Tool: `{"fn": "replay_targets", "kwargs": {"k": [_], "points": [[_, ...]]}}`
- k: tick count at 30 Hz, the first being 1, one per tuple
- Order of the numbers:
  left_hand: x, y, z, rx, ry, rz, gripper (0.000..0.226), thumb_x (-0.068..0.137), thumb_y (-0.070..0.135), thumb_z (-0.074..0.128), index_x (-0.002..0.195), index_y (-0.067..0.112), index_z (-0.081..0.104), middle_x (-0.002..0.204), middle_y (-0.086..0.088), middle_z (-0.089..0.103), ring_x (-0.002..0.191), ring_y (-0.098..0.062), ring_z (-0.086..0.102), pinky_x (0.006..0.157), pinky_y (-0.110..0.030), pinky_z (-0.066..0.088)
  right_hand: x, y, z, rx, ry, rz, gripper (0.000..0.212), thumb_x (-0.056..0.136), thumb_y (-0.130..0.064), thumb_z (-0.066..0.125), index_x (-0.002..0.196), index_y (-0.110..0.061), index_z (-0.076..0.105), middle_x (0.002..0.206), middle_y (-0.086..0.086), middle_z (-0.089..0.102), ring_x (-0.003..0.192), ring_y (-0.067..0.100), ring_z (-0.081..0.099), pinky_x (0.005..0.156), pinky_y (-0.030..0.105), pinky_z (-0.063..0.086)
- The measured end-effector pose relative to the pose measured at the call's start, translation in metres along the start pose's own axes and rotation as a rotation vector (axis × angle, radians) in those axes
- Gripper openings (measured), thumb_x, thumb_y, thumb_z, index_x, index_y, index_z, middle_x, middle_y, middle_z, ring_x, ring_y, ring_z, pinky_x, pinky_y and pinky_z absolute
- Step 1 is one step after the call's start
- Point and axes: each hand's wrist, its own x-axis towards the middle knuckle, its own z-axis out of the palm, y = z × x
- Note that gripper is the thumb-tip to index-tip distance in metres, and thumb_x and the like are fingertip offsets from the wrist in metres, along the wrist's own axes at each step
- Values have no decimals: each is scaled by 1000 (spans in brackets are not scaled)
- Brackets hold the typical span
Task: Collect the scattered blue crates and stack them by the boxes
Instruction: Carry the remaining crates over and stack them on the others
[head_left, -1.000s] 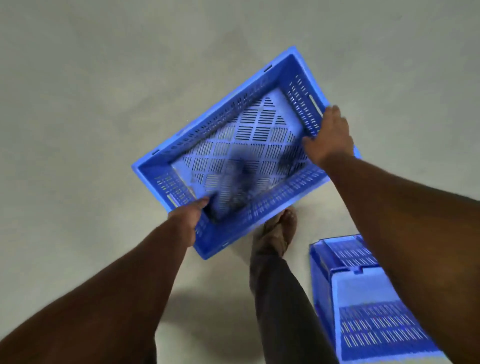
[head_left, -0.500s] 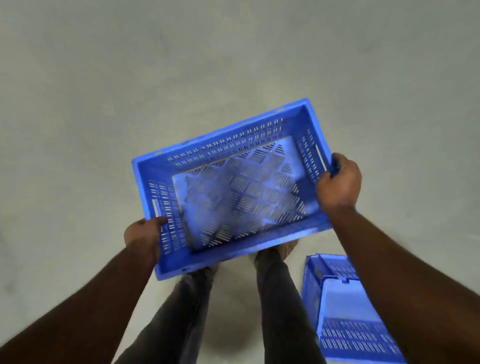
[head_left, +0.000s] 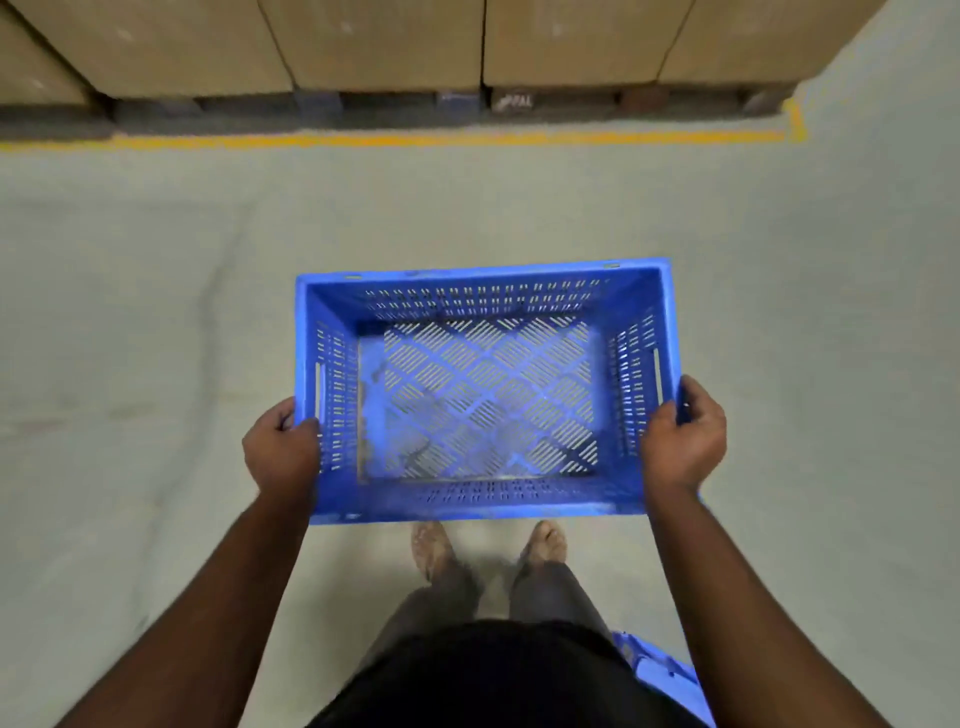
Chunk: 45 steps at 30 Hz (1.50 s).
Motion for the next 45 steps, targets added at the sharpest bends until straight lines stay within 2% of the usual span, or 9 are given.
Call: {"fn": "replay_targets", "kwargs": {"k": [4, 11, 13, 18, 23, 27, 32, 37, 45], "points": [[26, 30, -83, -167, 83, 46, 44, 68, 16, 61, 109, 21, 76, 91, 3, 77, 79, -14, 68, 88, -47, 59, -31, -91, 35, 120, -35, -10, 43, 84, -15, 57, 125, -11, 69, 117, 11, 71, 105, 26, 69, 92, 24, 47], [86, 43, -195, -502, 387, -2, 38, 78, -4, 58, 111, 7, 74, 97, -8, 75, 72, -9, 65, 82, -37, 59, -90, -215, 161, 242, -318, -142, 39, 87, -19, 67, 125, -11, 69, 118, 9, 72, 107, 23, 70, 102, 41, 54], [112, 44, -218, -540, 459, -24, 39, 80, -9, 56, 113, 4, 73, 95, -9, 73, 64, 0, 61, 73, -25, 56, -108, -246, 207, 282, -397, -167, 38, 88, -19, 70, 124, -10, 70, 118, 9, 73, 107, 24, 70, 102, 40, 54], [184, 45, -283, -652, 676, -125, 38, 81, -11, 57, 113, 4, 71, 94, -12, 71, 79, -18, 62, 69, -24, 55, -159, -340, 339, 310, -616, -222, 35, 88, -15, 71, 123, -10, 71, 117, 9, 74, 107, 22, 71, 101, 39, 55], [235, 35, -349, -777, 875, -211, 39, 79, -10, 58, 112, 6, 72, 89, -9, 71, 70, -12, 62, 63, -22, 54, -229, -432, 446, 293, -827, -333, 38, 85, -20, 68, 122, -13, 72, 115, 6, 74, 103, 20, 72, 97, 35, 56], [269, 9, -397, -894, 1042, -284, 38, 78, -11, 58, 105, 12, 72, 76, -1, 67, 48, 2, 56, 49, -16, 49, -310, -491, 522, 292, -979, -404, 35, 86, -16, 68, 120, -14, 71, 112, 6, 75, 100, 20, 72, 94, 34, 57], [325, -50, -478, -992, 1217, -325, 38, 78, -10, 61, 113, -1, 71, 94, -13, 71, 70, -13, 64, 59, -17, 55, -448, -545, 615, 268, -1134, -523, 33, 86, -17, 70, 118, -15, 72, 111, 7, 75, 101, 20, 72, 96, 37, 57], [382, -103, -586, -1029, 1295, -346, 37, 81, -11, 60, 115, -1, 70, 97, -14, 71, 56, 4, 61, 59, -15, 55, -600, -587, 682, 309, -1234, -568, 31, 87, -14, 68, 117, -16, 73, 109, 6, 75, 95, 14, 72, 91, 31, 56], [424, -160, -741, -1120, 1441, -444, 27, 84, -1, 62, 107, 9, 72, 84, -5, 70, 67, -11, 62, 67, -27, 55, -821, -645, 751, 284, -1385, -603, 28, 88, -10, 66, 115, -10, 74, 102, 6, 74, 85, 9, 68, 85, 23, 55]]}}
